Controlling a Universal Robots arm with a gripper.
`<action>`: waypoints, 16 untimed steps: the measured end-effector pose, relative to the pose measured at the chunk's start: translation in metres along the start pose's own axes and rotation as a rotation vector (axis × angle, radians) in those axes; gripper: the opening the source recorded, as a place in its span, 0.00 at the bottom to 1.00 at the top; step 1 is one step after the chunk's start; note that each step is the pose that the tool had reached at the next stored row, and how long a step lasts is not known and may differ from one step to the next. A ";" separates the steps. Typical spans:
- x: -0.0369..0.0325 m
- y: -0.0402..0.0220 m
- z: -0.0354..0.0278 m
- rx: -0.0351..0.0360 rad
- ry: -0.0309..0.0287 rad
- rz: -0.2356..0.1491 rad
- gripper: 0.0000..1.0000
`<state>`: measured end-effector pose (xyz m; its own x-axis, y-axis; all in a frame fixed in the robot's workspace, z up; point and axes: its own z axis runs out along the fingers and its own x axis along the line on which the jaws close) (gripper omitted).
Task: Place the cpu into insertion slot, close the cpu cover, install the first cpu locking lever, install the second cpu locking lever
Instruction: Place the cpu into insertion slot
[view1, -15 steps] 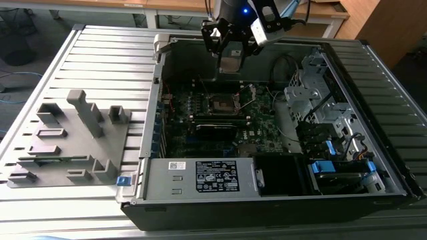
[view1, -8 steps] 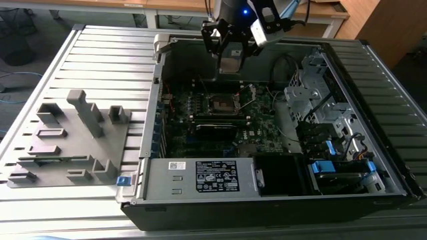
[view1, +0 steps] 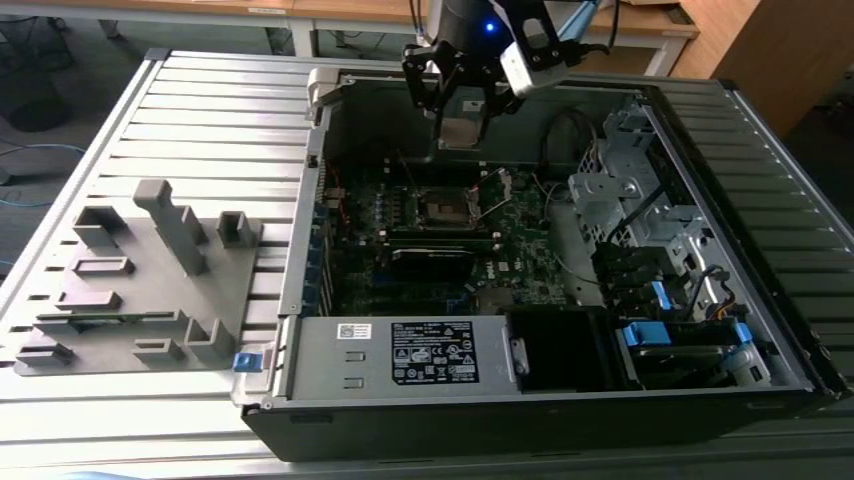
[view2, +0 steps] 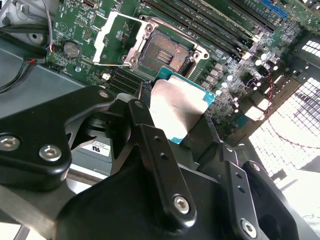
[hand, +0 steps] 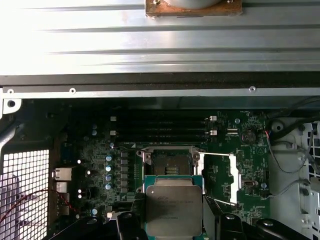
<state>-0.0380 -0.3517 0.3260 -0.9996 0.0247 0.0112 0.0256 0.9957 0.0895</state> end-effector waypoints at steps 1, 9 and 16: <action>0.0000 0.0000 0.0000 0.0000 0.0000 0.000 0.54; 0.0000 -0.0002 0.0016 0.0001 0.0000 0.000 0.54; 0.0000 -0.0003 0.0032 -0.0003 -0.0001 0.000 0.54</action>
<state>-0.0380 -0.3517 0.3227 -0.9996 0.0247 0.0111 0.0256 0.9956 0.0898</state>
